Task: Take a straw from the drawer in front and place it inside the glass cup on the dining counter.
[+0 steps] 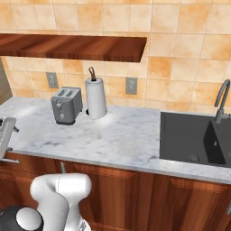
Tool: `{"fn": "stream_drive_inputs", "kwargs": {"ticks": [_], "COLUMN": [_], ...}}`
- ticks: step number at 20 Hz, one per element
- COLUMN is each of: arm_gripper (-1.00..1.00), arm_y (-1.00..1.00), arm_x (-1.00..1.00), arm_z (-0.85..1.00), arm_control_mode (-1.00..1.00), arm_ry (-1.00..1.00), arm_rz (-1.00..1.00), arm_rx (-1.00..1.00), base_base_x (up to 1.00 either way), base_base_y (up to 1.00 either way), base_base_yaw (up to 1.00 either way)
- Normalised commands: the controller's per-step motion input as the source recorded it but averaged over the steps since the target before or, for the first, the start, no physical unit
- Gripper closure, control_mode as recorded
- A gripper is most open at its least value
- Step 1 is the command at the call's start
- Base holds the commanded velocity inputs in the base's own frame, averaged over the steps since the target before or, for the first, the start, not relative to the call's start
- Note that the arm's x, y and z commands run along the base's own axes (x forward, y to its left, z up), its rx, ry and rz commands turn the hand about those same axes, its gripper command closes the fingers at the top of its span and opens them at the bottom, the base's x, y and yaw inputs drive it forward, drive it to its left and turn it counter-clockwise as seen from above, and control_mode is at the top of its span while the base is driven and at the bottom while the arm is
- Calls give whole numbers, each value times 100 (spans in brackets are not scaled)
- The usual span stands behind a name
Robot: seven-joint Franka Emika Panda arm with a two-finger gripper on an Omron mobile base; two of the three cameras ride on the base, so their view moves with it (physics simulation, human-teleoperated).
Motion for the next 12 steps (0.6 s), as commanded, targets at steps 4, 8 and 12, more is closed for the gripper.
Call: {"fn": "stream_drive_inputs", "kwargs": {"ticks": [4, 8, 12], "arm_gripper": [-100, -100, -100], "arm_y": [60, 64, 51], "arm_x": [-7, -15, -22], "arm_z": [-53, -52, -37], "arm_control_mode": [-100, -100, -100], "arm_ry": [-4, -5, -10], "arm_rz": [7, 1, 0], "arm_rx": [-9, -8, -4], "base_base_x": [0, 0, 0], "base_base_y": [0, 0, 0], "base_base_yaw": [0, 0, 0]}}
